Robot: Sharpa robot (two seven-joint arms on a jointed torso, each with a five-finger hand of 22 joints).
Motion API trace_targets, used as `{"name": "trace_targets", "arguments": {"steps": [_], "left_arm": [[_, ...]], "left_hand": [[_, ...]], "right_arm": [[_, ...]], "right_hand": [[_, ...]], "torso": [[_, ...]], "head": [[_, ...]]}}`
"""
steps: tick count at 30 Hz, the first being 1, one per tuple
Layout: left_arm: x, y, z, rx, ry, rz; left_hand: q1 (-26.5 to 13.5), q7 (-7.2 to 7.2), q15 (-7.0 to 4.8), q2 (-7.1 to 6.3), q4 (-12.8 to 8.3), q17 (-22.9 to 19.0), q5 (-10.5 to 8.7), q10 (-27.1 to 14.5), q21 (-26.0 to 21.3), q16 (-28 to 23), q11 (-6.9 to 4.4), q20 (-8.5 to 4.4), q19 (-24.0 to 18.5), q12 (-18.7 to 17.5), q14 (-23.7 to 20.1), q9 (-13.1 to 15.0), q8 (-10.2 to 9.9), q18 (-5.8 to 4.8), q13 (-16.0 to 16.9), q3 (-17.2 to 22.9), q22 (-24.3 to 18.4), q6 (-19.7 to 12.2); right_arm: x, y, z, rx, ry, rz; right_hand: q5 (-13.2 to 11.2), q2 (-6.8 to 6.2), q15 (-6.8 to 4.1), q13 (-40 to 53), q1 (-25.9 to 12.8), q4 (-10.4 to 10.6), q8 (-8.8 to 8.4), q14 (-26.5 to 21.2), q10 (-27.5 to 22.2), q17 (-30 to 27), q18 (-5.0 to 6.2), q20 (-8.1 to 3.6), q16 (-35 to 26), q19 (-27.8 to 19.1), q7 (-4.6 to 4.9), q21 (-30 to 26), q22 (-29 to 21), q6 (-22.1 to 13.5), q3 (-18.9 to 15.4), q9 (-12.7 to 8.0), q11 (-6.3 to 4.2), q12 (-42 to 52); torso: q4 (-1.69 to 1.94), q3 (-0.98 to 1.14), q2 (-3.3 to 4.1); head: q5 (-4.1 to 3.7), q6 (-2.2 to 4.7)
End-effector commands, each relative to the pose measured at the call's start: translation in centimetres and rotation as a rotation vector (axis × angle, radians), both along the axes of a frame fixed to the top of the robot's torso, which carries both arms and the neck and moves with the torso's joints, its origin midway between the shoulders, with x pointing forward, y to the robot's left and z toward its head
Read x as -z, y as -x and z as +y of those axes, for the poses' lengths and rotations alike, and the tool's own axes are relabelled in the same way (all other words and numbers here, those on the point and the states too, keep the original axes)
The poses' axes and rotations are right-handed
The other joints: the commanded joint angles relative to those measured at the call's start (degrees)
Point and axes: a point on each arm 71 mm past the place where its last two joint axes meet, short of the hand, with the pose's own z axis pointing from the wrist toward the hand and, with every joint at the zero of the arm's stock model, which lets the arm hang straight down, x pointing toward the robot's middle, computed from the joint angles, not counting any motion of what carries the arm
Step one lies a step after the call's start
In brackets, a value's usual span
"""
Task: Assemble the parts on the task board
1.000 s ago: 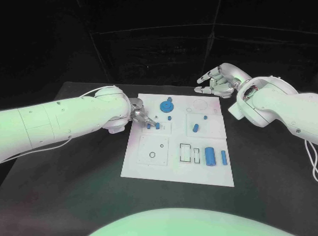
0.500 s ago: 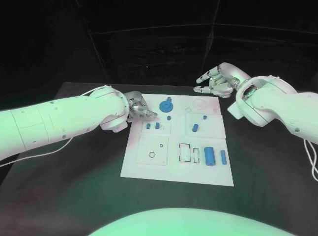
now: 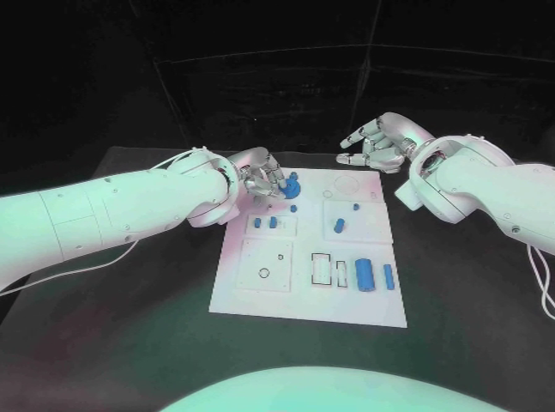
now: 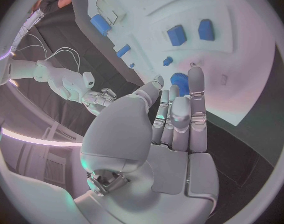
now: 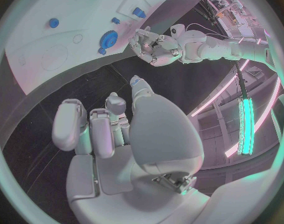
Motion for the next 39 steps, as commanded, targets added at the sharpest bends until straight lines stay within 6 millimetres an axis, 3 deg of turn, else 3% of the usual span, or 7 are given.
{"name": "trace_targets", "arguments": {"steps": [1, 4, 7, 12, 16, 39], "left_arm": [[-0.7, 0.2, -1.4, 0.161, -0.04, -0.161], [-0.2, 0.2, -2.3, 0.22, -0.115, -0.153], [0.2, 0.2, -3.0, 0.263, -0.188, -0.146], [0.9, -0.1, -3.7, 0.297, -0.274, -0.134], [1.1, -0.3, -4.1, 0.31, -0.319, -0.137], [1.5, -1.6, -5.2, 0.316, -0.363, -0.158]], "left_hand": [[-0.14, -0.18, 0.27, -1.45, -0.26, -0.53, 0.03, 0.07, -0.38, 0.05, 0.23, 0.27, 0.32, -2.38, -0.34, -1.94, -1.33, 0.6, -2.77, 0.66, -0.11, 0.95], [-1.86, -0.29, 0.43, -3.63, 0.34, -0.84, -0.19, -1.44, -0.71, 0.27, 0.42, 0.3, 0.55, -5.07, -0.22, -3.62, -2.98, 0.7, -5.2, -0.9, -0.34, 0.61], [-1.95, -0.55, 0.07, -3.95, 0.69, 1.15, -0.26, -1.6, -0.49, 2.66, 0.34, 0.11, 2.01, -6.8, 1.94, -5.07, -4.15, 0.78, -7.22, -2.44, -0.41, 1.37], [-0.55, -0.88, -0.45, -3.11, 0.69, 6.9, -0.18, 0.69, 6.58, 8.37, 0.0, -0.57, 7.41, -8.59, 6.64, -7.36, -5.75, -0.34, -10.24, -3.74, 5.12, 3.46], [-0.13, -1.11, -0.78, -2.77, 0.76, 8.51, -0.19, 2.15, 10.09, 10.02, -0.22, -0.91, 9.44, -9.68, 7.95, -8.54, -6.56, -0.92, -11.88, -4.16, 8.1, 4.69], [1.39, -1.36, -1.11, -0.94, 0.65, 8.1, -0.18, 5.39, 15.51, 10.74, -0.45, -1.35, 12.27, -12.83, 9.08, -11.11, -8.5, -1.89, -15.81, -2.62, 13.0, 7.29]], "right_arm": [[-0.1, 0.0, 0.2, -0.012, -0.005, -0.001], [-0.1, 0.0, 0.3, -0.013, -0.006, -0.001], [-0.1, 0.0, 0.3, -0.015, -0.006, -0.001], [-0.1, 0.0, 0.5, -0.017, -0.007, -0.001], [-0.1, 0.0, 0.5, -0.018, -0.007, -0.001], [-0.1, 0.0, 0.7, -0.021, -0.009, -0.003]], "right_hand": [[0.33, 0.51, -0.42, -0.09, -0.29, 0.1, 0.23, 3.57, -0.41, 3.75, -0.08, -0.07, -0.36, -0.23, 0.09, -0.27, -0.08, 0.47, -0.29, -0.03, -0.15, -0.01], [0.33, 0.51, -0.42, -0.09, -0.29, 0.1, 0.23, 3.57, -0.41, 3.75, -0.08, -0.07, -0.36, -0.23, 0.09, -0.27, -0.08, 0.47, -0.29, -0.03, -0.15, -0.01], [0.33, 0.51, -0.42, -0.09, -0.29, 0.1, 0.23, 3.57, -0.41, 3.75, -0.08, -0.07, -0.36, -0.23, 0.09, -0.27, -0.08, 0.47, -0.29, -0.03, -0.15, -0.01], [0.33, 0.51, -0.42, -0.09, -0.29, 0.1, 0.23, 3.57, -0.41, 3.75, -0.08, -0.07, -0.36, -0.23, 0.09, -0.27, -0.08, 0.47, -0.29, -0.03, -0.15, -0.01], [0.33, 0.51, -0.42, -0.09, -0.29, 0.1, 0.23, 3.57, -0.41, 3.75, -0.08, -0.07, -0.36, -0.23, 0.09, -0.27, -0.08, 0.47, -0.29, -0.03, -0.15, -0.01], [0.33, 0.51, -0.42, -0.09, -0.29, 0.1, 0.23, 3.57, -0.41, 3.75, -0.08, -0.07, -0.36, -0.23, 0.09, -0.27, -0.08, 0.47, -0.29, -0.03, -0.15, -0.01]], "torso": [[-0.07, -0.02, 0.04], [0.04, -0.03, 0.04], [0.03, -0.01, 0.03], [0.06, -0.04, 0.04], [0.04, -0.03, 0.03], [0.11, -0.03, 0.02]], "head": [[-0.25, 0.17], [-0.48, 0.28], [-0.46, 0.3], [-0.59, 0.31], [-0.67, 0.3], [-0.99, 0.28]]}}
